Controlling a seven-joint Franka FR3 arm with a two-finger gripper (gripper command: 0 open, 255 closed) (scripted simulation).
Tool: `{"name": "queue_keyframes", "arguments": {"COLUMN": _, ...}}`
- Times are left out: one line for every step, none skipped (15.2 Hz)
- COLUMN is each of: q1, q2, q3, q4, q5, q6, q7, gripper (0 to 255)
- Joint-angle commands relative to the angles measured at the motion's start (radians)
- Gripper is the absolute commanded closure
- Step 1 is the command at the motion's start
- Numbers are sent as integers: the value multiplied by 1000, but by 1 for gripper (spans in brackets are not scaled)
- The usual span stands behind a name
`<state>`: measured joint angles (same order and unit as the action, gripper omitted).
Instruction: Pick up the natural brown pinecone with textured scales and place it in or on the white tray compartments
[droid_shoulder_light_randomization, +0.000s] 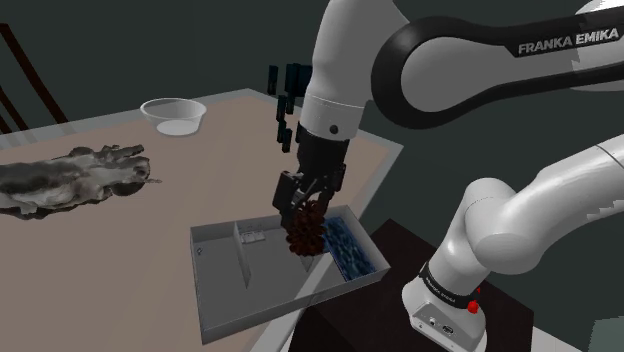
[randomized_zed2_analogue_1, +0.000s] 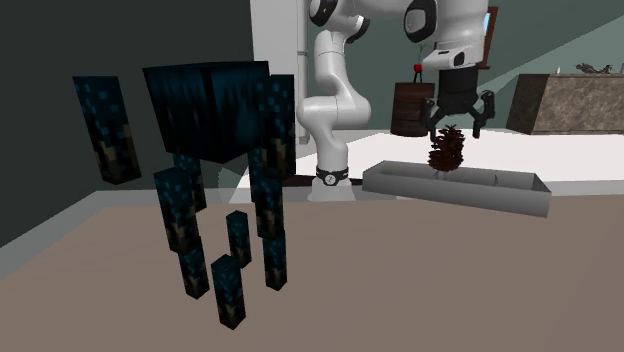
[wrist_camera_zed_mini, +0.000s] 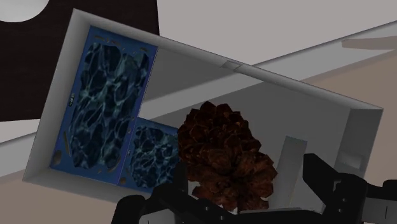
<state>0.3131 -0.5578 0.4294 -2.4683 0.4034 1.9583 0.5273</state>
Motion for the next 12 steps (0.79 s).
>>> {"name": "queue_keyframes", "arguments": {"q1": 2, "q2": 6, "q3": 4, "q4": -10, "q5": 4, "q6": 1, "q7": -1, "gripper": 0}}
{"name": "queue_keyframes", "arguments": {"q1": 2, "q2": 5, "q3": 2, "q4": -13, "q5": 3, "q6": 2, "q7": -4, "gripper": 0}}
{"name": "queue_keyframes", "arguments": {"q1": 1, "q2": 8, "q3": 2, "q4": -12, "q5": 3, "q6": 4, "q7": -4, "gripper": 0}}
{"name": "queue_keyframes", "arguments": {"q1": 0, "q2": 7, "q3": 1, "q4": -13, "q5": 2, "q6": 4, "q7": -6, "gripper": 0}}
{"name": "queue_keyframes", "arguments": {"q1": 2, "q2": 10, "q3": 4, "q4": -3, "q5": 2, "q6": -2, "q7": 1, "gripper": 0}}
{"name": "queue_keyframes", "arguments": {"q1": -1, "q2": 1, "q3": -7, "q4": 23, "q5": -6, "q6": -37, "q7": 3, "gripper": 0}}
{"name": "queue_keyframes", "arguments": {"q1": -4, "q2": -7, "q3": -18, "q4": 50, "q5": -14, "q6": -72, "q7": 4, "gripper": 0}}
{"name": "queue_keyframes", "arguments": {"q1": -7, "q2": -12, "q3": -28, "q4": 78, "q5": -21, "q6": -106, "q7": 6, "gripper": 0}}
{"name": "queue_keyframes", "arguments": {"q1": -10, "q2": -15, "q3": -36, "q4": 100, "q5": -27, "q6": -133, "q7": 7, "gripper": 0}}
{"name": "queue_keyframes", "arguments": {"q1": -10, "q2": -15, "q3": -36, "q4": 100, "q5": -27, "q6": -133, "q7": 7, "gripper": 0}}
{"name": "queue_keyframes", "arguments": {"q1": -10, "q2": -15, "q3": -36, "q4": 100, "q5": -27, "q6": -133, "q7": 7, "gripper": 0}}
{"name": "queue_keyframes", "arguments": {"q1": -10, "q2": -15, "q3": -36, "q4": 100, "q5": -27, "q6": -133, "q7": 7, "gripper": 0}}
